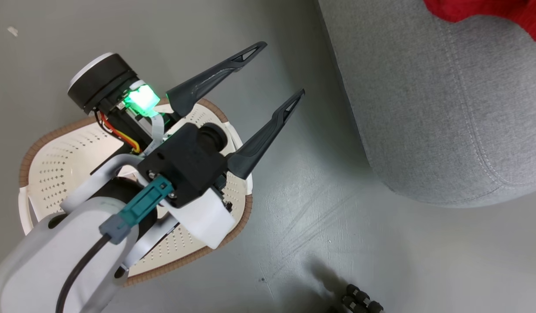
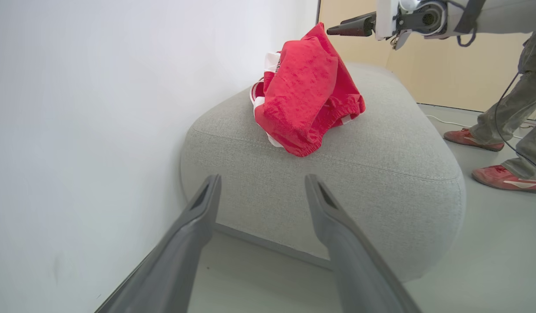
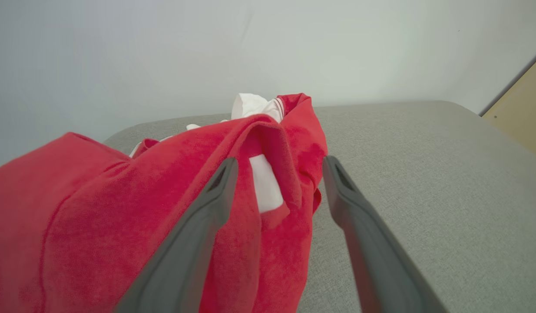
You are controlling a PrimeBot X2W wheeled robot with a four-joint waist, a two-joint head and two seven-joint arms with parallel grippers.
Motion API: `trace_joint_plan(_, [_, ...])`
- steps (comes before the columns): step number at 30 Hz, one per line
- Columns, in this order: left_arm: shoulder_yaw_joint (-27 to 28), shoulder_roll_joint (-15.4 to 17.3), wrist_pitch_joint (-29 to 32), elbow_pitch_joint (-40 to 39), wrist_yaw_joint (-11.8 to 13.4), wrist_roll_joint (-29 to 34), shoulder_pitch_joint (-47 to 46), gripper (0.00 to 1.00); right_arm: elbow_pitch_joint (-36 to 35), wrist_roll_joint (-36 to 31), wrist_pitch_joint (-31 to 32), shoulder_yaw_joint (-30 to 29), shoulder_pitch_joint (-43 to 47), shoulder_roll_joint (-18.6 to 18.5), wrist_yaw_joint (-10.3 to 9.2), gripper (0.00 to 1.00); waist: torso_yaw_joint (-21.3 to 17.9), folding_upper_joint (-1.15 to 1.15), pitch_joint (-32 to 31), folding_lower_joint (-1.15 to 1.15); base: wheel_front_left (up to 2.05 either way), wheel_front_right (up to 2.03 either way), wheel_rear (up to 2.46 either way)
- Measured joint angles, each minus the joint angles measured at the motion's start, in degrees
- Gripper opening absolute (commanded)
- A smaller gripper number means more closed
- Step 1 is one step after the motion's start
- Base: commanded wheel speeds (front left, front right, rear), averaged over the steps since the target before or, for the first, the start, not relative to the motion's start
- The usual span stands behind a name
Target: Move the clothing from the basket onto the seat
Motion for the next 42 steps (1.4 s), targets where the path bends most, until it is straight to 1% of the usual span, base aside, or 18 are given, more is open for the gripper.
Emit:
trace_joint_plan(2, [0.32,-0.03,-0.62,0.12,0.08,-0.02,0.57,1.00,-1.30,0.12,-0.01,0.44,0.79,0.42,0.00,1.00,0.07,0.00,-0.67,0.00,0.00,0.00,0.00])
trace_joint_plan(10, [2.29,-0.22,-3.69,1.09,2.07,-0.49,3.49,1.00,-8.65,1.10,-0.78,4.83,3.63,3.45,0.00,1.00,0.99,0.00,-3.58,0.00,0.00,0.00,0.00])
trace_joint_plan(16, [4.42,-0.44,-6.24,1.71,4.45,-0.97,6.19,1.00,-14.18,1.07,-1.29,9.62,5.05,4.03,0.00,1.00,2.31,0.00,-5.89,0.00,0.00,0.00,0.00])
trace_joint_plan(18, [4.72,-0.49,-6.68,1.82,4.72,-0.99,6.62,1.00,-14.84,1.05,-1.29,10.51,5.38,4.07,0.00,1.00,2.59,0.00,-6.27,0.00,0.00,0.00,0.00])
trace_joint_plan(27, [8.03,-1.00,-10.71,3.12,7.90,-1.71,11.59,1.00,-18.71,0.44,-1.83,16.55,7.69,4.46,0.00,1.00,5.72,0.00,-9.66,0.00,0.00,0.00,0.00])
trace_joint_plan(35, [10.54,-1.75,-14.30,4.52,10.61,-3.68,16.50,1.00,-20.54,-0.08,-3.57,18.91,9.52,4.54,0.00,1.00,8.97,0.00,-12.70,0.00,0.00,0.00,0.00])
trace_joint_plan(42, [12.92,-2.27,-17.81,6.36,11.80,-5.58,20.42,1.00,-21.18,-0.42,-4.36,20.41,12.33,5.19,0.00,1.00,11.73,0.00,-15.60,0.00,0.00,0.00,0.00])
